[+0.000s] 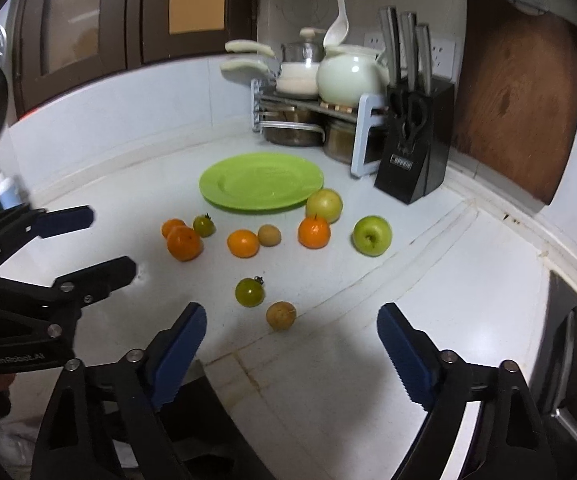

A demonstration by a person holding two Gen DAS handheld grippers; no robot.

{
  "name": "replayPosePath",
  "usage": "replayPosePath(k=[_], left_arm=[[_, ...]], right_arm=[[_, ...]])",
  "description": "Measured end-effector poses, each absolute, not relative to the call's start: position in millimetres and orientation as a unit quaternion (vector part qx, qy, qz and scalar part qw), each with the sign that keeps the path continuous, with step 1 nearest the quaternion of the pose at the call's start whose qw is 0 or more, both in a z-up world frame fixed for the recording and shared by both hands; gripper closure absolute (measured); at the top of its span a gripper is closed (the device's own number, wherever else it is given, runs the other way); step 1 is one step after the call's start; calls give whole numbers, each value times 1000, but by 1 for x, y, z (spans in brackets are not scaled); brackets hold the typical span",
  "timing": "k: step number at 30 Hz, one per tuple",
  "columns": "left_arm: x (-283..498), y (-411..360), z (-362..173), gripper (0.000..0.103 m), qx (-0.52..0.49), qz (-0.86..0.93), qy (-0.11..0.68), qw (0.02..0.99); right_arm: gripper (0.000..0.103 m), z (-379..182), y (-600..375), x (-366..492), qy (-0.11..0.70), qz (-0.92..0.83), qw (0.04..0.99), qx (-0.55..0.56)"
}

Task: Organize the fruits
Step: 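Reach the left tool to the green tomato and close on it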

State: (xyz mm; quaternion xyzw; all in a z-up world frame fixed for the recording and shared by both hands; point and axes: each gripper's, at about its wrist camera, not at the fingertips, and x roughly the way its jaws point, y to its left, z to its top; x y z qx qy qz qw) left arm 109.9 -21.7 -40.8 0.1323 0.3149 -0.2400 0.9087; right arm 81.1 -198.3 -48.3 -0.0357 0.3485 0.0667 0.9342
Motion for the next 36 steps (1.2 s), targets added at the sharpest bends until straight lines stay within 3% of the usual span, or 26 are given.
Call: replayPosePath(k=[8,16,27,36], left_arm=[[145,-34,-69,47,163,-341,329,865],[167,-52,-91,59,194,-420,333,822],[181,-69,-105,61,182,-431,360,807],[187,-82,-114,72,182,-412,391,803]], right_arm=[[37,-77,-190,112,397,65,915,-31],[46,-94,-189,127,429,65,901,-17],[60,-109,-197,148,456,118,882,-23],[70,-118,-207,155,470,159,868,-7]])
